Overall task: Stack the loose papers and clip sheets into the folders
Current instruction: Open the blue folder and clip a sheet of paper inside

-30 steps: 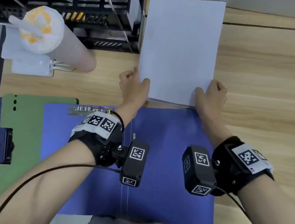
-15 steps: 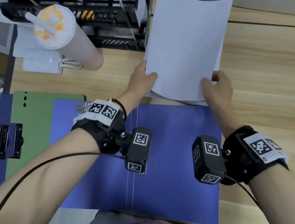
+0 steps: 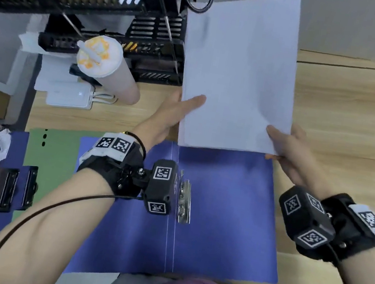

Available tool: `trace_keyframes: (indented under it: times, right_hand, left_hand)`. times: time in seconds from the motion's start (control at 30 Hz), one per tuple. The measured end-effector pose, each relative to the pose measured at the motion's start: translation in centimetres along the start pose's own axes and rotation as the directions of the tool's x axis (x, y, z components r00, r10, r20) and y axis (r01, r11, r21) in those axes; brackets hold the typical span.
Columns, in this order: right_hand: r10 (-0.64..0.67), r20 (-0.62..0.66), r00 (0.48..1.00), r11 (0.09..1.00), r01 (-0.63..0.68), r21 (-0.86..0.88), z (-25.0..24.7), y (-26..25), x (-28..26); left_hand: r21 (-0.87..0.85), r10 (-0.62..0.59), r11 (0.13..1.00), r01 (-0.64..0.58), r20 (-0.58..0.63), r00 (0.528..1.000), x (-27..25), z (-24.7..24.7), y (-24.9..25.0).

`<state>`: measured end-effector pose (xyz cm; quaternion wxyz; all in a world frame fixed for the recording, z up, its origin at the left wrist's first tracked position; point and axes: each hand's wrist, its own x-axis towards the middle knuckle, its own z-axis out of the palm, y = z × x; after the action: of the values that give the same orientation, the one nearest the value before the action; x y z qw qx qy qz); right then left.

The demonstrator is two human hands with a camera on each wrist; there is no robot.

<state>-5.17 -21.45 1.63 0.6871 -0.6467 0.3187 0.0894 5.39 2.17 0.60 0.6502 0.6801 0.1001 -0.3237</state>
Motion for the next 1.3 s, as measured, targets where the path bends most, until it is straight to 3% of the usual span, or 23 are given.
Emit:
trace_keyframes:
  times: [0.17, 0.3, 0.43, 0.53, 0.67, 0.83, 0.93, 1.1, 1.2, 1.3]
  right_hand:
    - [0.117, 0.121, 0.986, 0.991, -0.108, -0.084, 0.7, 4.1, -5.6]
    - [0.026, 0.091, 0.996, 0.997, -0.018, -0.079, 1.9, 2.5, -8.6]
    - [-0.157, 0.015, 0.987, 0.988, 0.157, -0.005, 3.8, -2.3, -11.2]
    - [-0.308, 0.018, 0.951, 0.951, 0.308, -0.005, 5.6, -5.2, -13.1]
    - [-0.387, 0.055, 0.921, 0.922, 0.387, 0.002, 7.7, -5.9, -15.2]
    - [-0.432, 0.159, 0.888, 0.901, 0.434, 0.027, 9.7, -4.1, -16.4]
    - [-0.442, 0.183, 0.878, 0.895, 0.445, 0.028, 11.0, -3.0, -16.4]
    - [-0.26, 0.217, 0.941, 0.959, 0.279, -0.06, 11.9, 0.8, -15.9]
    - [-0.135, 0.283, 0.949, 0.959, 0.197, -0.203, 11.7, 3.6, -15.6]
    - [-0.064, 0.313, 0.948, 0.947, 0.156, -0.279, 11.5, 4.8, -15.7]
  left_hand:
    - [0.14, 0.075, 0.986, -0.096, 0.142, 0.987, -4.9, -0.4, -0.1]
    - [0.152, 0.135, 0.972, -0.177, 0.254, 0.958, -9.3, -1.5, -0.1]
    - [0.119, 0.27, 0.946, -0.3, 0.218, 0.938, -12.5, -2.4, 1.8]
    - [0.096, 0.399, 0.904, -0.416, 0.153, 0.904, -14.8, -3.3, 3.6]
    - [0.032, 0.495, 0.867, -0.497, 0.055, 0.867, -17.7, -4.9, 4.3]
    - [-0.018, 0.504, 0.862, -0.507, -0.083, 0.86, -19.7, -6.9, 1.9]
    - [-0.018, 0.509, 0.859, -0.512, -0.086, 0.856, -20.5, -8.2, 0.4]
    - [0.072, 0.439, 0.899, -0.433, -0.148, 0.886, -20.6, -10.2, -4.1]
    - [0.101, 0.279, 0.958, -0.27, -0.087, 0.956, -19.7, -11.1, -8.1]
    - [0.145, 0.227, 0.966, -0.213, -0.084, 0.97, -19.3, -11.0, -9.5]
